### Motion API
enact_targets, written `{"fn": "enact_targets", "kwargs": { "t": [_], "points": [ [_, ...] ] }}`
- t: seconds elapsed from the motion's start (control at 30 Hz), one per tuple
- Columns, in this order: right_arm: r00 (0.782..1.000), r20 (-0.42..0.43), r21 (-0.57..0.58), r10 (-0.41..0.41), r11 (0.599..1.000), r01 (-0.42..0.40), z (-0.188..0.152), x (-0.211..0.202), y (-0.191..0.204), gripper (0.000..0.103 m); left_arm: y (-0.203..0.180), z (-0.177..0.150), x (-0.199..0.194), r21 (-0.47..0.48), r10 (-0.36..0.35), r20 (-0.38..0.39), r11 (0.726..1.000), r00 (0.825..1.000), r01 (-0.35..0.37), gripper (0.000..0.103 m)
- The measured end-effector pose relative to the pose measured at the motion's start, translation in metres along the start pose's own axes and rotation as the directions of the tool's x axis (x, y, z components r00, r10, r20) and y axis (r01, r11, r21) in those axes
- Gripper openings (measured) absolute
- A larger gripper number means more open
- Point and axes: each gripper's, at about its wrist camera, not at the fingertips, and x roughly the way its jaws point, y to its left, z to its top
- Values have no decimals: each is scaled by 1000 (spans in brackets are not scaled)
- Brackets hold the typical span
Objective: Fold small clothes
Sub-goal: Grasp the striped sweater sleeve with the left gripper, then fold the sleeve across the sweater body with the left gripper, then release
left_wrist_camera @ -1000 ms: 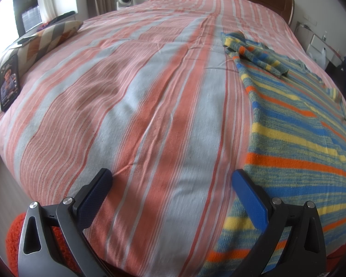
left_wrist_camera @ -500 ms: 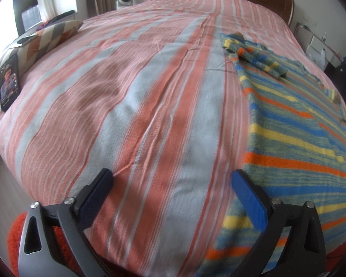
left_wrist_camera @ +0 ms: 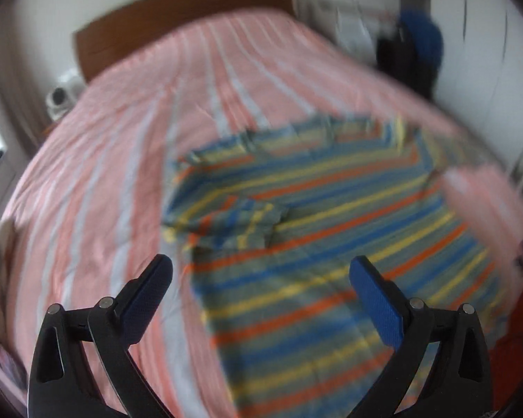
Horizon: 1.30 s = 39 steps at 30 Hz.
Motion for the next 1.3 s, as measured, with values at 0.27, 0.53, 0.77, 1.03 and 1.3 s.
{"fn": "enact_targets", "kwargs": {
  "t": [0.27,0.53,0.77,1.03,1.3],
  "points": [
    [1000,-11,53,5,999,-5,-2,-1,-11,68,13,23,125,-55,43,-133,997,990,-51,20],
    [1000,-9,35,10,999,-10,-2,0,-7,68,199,-7,43,-679,201,11,721,979,-140,6],
    [999,-44,5,30,1000,-30,-6,10,5,68,287,-76,60,-816,220,-181,510,958,-272,5],
    [999,-51,-25,13,1000,-14,-8,10,10,68,312,-110,64,-875,157,-158,436,975,-212,6],
    [999,-50,-38,17,999,-19,-9,10,12,68,346,-150,36,-924,199,-190,294,961,-243,6]
  ]
}}
